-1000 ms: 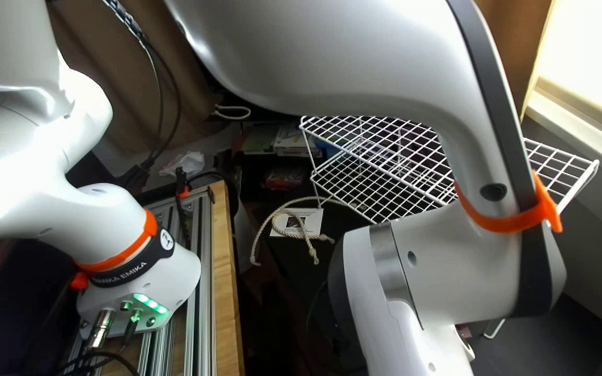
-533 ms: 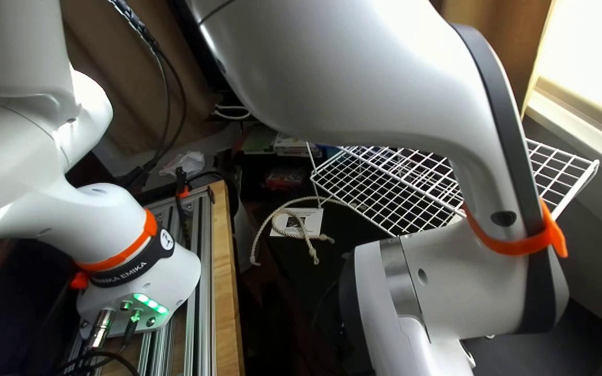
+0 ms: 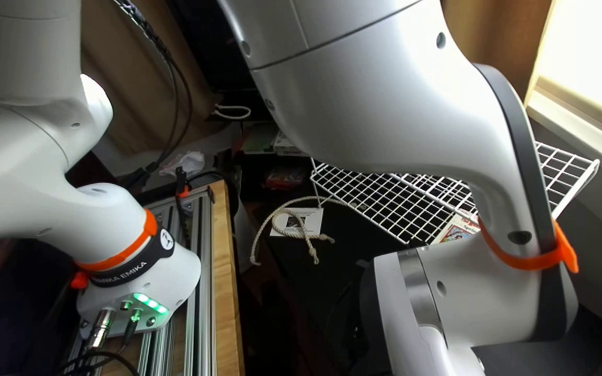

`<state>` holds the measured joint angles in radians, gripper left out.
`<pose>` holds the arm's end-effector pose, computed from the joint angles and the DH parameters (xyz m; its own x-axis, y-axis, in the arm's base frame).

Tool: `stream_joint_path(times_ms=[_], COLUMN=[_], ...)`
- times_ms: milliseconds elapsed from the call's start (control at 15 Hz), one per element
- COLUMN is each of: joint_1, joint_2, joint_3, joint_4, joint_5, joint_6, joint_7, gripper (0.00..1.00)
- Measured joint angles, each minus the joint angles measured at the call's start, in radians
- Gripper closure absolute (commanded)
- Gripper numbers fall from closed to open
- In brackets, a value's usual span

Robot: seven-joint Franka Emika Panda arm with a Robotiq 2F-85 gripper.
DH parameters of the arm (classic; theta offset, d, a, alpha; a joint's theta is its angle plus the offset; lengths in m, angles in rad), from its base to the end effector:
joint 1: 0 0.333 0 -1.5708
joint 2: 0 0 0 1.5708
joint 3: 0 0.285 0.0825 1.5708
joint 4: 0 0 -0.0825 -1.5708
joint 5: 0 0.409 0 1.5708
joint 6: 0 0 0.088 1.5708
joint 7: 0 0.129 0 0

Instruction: Move the book from the bottom shelf to the top shelf

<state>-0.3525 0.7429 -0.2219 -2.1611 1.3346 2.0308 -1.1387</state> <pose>0.4006 -0.2040 -0.0291 0.8665 -0.4798 -0.1377 -0.3918 -0.4828 -0.7832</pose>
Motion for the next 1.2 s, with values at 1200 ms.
stream_joint_path(times_ms=[1200], joint_1=[-0.008], joint_2=[0.197], joint_3=[0.039], joint_4=[0.209], joint_5=[0.177], joint_6=[-0.067], joint_7=[0.006], gripper=[0.34])
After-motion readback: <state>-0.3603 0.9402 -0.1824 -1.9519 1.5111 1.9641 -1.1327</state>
